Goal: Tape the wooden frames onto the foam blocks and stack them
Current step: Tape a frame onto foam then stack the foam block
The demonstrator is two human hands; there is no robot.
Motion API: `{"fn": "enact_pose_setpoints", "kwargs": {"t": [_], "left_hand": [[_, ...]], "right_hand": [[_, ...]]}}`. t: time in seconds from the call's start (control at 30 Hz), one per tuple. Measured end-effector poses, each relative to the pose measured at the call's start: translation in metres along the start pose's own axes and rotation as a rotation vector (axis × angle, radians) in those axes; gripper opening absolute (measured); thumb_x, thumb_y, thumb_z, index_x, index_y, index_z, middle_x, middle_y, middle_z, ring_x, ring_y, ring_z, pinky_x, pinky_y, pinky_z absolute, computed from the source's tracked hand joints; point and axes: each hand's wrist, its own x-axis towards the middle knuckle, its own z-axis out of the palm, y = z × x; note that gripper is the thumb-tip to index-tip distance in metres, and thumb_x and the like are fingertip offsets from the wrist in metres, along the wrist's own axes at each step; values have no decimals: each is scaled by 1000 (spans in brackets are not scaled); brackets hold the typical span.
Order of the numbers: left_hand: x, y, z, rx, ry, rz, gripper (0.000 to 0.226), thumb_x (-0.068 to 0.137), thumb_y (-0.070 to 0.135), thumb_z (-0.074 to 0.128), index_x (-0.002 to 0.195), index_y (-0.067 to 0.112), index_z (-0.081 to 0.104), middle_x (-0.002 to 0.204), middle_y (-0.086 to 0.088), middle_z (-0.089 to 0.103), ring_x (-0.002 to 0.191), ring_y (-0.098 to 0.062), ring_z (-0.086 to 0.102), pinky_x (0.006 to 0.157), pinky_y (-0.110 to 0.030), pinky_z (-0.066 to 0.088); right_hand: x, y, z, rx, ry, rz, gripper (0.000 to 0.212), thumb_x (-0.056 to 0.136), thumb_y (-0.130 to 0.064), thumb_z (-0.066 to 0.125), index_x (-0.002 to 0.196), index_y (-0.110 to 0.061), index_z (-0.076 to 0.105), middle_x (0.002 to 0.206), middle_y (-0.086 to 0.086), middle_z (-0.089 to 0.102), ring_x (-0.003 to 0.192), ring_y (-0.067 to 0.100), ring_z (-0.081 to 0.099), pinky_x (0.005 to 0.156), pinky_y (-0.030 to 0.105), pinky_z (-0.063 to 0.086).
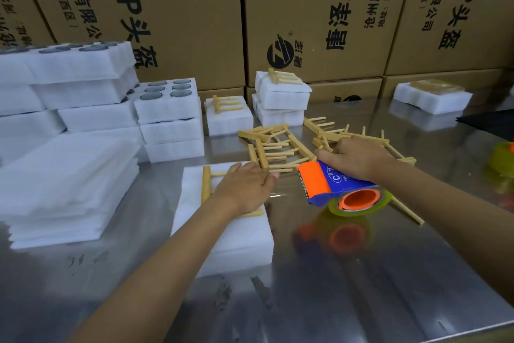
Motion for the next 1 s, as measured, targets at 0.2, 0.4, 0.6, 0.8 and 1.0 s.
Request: {"fn": "enact_pose_setpoints", "kwargs": {"t": [0.2,0.4,0.6,0.8,1.0], "left_hand": [[1,-6,-4,-31,-46,20,60,105,51,14,143,24,51,155,1,42,148,-13,23,121,-39,6],[2,-5,-6,-3,-107,47,57,106,49,16,144,23,50,156,0,39,150,-15,19,121,-41,3],[-1,13,-21,134,-6,101,28,103,32,36,111,20,60,118,-1,62,121,-21,51,117,-47,22],[8,50,-14,-237,-65,58,28,101,28,42,116,20,65,119,-4,67,109,-26,59,94,-38,48],[37,62,0,-406,-161,-113,30,94,31,55,97,8,74,94,-14,69,88,-26,64,71,-34,48]], "right_hand": [[12,7,-9,-139,-68,-68,60,93,-73,28,75,-24,58,71,-1,60,68,13,56,55,29,32],[-8,59,-8,-228,-19,24,68,89,-75,28,73,-19,64,69,-1,60,66,12,55,56,29,33],[-1,41,3,-308,46,-37,69,86,-77,32,63,-19,61,62,0,59,63,14,56,59,30,42],[6,32,9,-313,32,-17,63,84,-78,32,71,-23,60,66,-3,58,64,12,52,63,33,41],[-3,27,10,-361,109,61,63,84,-77,31,74,-22,61,65,-3,56,60,13,49,53,29,31]]}}
